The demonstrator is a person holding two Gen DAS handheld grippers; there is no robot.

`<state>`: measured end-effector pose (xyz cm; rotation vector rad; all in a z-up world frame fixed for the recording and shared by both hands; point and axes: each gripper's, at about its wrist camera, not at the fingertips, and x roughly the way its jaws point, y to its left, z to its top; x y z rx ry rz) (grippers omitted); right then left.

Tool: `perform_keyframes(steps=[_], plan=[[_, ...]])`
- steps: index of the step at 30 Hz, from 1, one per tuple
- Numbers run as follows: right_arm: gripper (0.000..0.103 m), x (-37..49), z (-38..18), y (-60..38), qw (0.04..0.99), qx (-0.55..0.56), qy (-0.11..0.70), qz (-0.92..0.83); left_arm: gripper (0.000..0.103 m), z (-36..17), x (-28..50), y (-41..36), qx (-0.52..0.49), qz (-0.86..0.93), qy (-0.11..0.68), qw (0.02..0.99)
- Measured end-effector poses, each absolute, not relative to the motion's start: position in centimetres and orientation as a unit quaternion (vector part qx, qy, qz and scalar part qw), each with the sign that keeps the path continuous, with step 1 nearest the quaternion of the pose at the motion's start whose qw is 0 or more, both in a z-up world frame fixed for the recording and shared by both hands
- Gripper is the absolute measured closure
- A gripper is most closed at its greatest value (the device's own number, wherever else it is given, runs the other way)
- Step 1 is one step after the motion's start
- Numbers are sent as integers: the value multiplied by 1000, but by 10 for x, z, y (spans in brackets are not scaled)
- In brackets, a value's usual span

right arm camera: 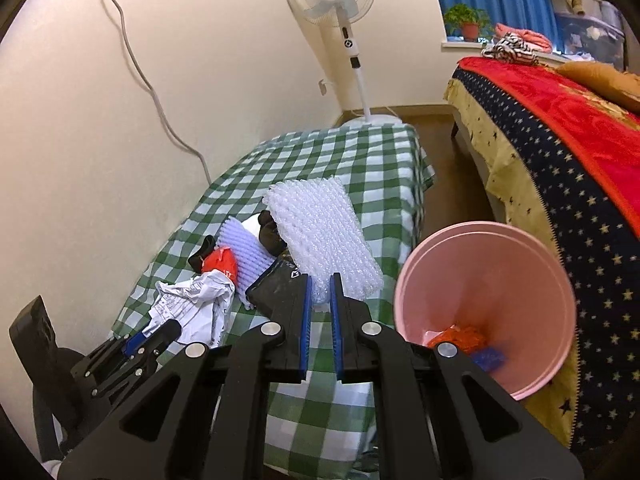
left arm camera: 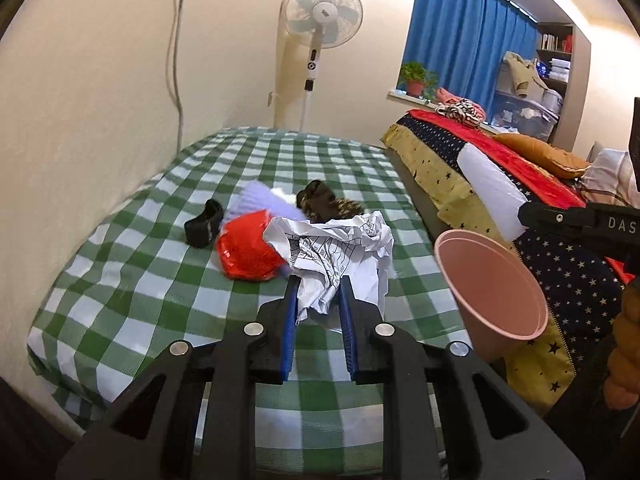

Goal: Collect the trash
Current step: 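Lift the paper and bubble wrap with both tools toward the pink bin, then carry the bubble wrap with the right tool over the bin while the left tool carries the paper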

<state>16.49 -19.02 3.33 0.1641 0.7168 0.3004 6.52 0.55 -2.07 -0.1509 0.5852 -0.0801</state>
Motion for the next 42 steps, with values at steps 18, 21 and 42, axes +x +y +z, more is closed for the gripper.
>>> perform_keyframes(steps=[18,21,42], plan=[[94,153,44,-261,941,127,303,77,84,14,78,-51,-70,-75,275,956],[94,152,43,-266,943,131,298,68,84,18,82,-61,-72,-79,273,956],[94,160,29,-296,944,150,293,8,84,6,123,-102,-37,-126,279,951]])
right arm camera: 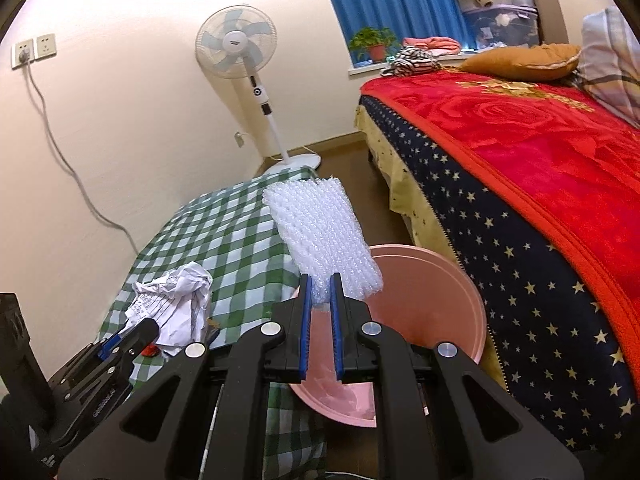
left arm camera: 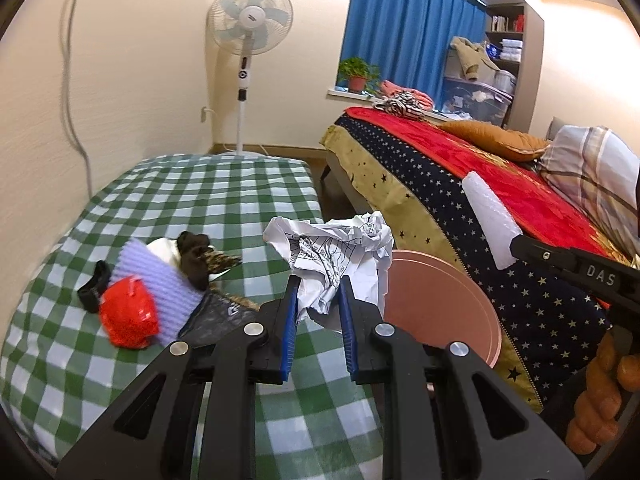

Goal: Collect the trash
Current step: 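Carry the bubble wrap with the right tool over the bin while the left tool carries the paper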

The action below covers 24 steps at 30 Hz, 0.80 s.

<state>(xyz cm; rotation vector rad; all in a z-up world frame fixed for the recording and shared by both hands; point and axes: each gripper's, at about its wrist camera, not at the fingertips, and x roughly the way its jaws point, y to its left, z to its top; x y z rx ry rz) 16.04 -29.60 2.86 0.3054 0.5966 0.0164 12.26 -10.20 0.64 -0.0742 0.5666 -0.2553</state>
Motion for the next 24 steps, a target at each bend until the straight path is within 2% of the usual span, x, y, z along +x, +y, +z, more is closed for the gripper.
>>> perform_keyframes(steps=[24], plan=[[94,183,11,-319,937,171,299,-53,84,-22,159,-154,-16,-170,276,946]])
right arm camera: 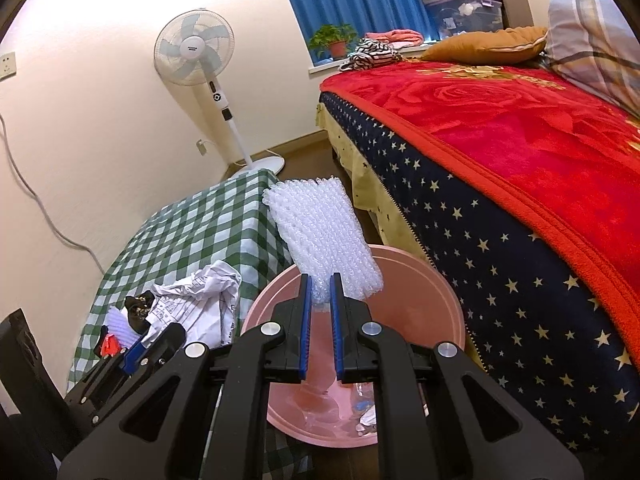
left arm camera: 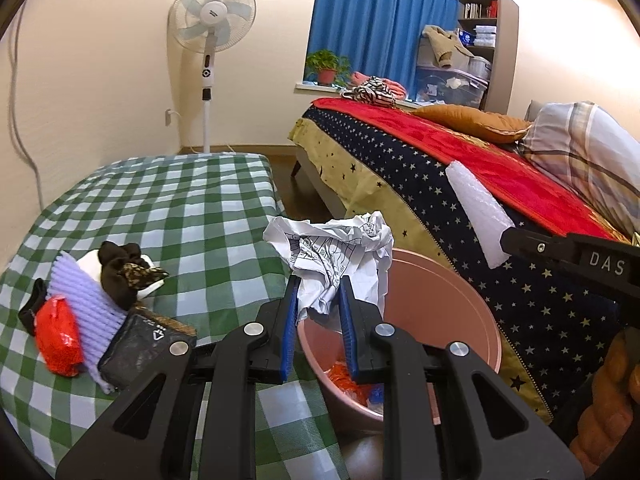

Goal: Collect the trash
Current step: 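Carry the bubble wrap with the right tool over the bin while the left tool carries the paper, then open the right tool to drop bubble wrap while the left tool releases the paper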

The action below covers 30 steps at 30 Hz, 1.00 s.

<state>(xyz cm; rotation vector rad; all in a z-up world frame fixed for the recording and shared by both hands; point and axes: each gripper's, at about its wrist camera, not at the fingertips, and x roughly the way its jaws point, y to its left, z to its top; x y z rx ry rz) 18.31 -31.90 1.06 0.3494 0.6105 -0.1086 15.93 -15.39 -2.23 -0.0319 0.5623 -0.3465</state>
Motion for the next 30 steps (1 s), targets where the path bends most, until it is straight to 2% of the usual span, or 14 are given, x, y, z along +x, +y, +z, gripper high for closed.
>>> perform_keyframes(steps=[30], plan=[[93,185,2,-328,931,174,309,-81,84,-39,185,-165,-14,-197,295,935]])
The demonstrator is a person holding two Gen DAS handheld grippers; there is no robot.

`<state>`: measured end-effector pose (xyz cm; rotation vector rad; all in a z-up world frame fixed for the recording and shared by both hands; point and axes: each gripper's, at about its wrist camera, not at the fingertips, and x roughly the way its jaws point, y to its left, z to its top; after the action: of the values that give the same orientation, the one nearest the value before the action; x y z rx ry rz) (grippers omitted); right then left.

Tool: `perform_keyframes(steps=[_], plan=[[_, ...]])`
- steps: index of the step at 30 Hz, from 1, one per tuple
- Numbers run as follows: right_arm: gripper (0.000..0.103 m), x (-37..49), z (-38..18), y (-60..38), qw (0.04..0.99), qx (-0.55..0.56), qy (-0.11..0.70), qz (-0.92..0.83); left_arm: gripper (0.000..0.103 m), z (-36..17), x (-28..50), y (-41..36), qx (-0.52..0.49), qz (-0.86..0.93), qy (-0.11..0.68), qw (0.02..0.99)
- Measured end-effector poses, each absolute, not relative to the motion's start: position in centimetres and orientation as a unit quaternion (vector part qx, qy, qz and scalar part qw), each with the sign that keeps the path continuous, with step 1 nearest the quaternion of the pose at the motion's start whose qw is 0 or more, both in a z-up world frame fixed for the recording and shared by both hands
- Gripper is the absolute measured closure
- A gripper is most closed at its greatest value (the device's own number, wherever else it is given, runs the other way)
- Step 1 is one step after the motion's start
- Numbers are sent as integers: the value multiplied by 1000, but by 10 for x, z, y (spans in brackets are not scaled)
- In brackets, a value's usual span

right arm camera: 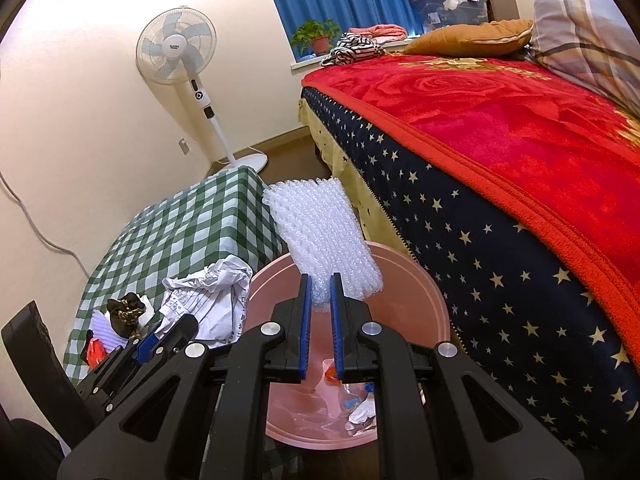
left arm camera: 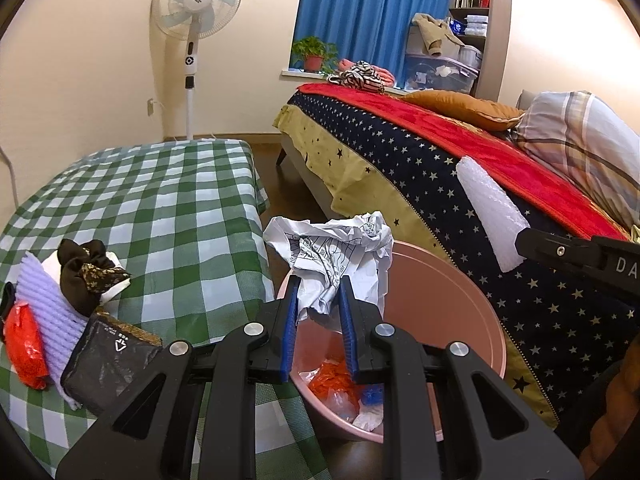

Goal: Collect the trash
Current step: 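Open the right tool to drop bubble wrap while the left tool releases the paper, then grasp the black plastic bag with the right tool while the left tool grasps the red bag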

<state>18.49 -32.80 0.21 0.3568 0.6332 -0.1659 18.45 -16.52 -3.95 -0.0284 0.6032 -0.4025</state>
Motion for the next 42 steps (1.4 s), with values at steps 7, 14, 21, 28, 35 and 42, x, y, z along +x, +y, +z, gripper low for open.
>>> perform_keyframes(steps=[7,14,21,28,35,42], plan=[[93,186,1,-329,931,174,311,-85,84,-43,189,-169,-16,-205,301,931],[80,185,0,-335,927,181,313,-97,64,-47,194,-173,-24,-225,313,922],[64,180,4,-334,931,181,300,-103,61,-49,188,-162,-37,-222,321,920],[64,176,9,-321,939,167,290,-83,63,-33,167,-140,-37,-206,298,931],[64,171,12,-291,945,153,286,-39,65,-22,147,-101,-54,-170,284,942],[66,176,9,-251,946,139,292,12,65,-9,135,-52,-74,-113,265,955]])
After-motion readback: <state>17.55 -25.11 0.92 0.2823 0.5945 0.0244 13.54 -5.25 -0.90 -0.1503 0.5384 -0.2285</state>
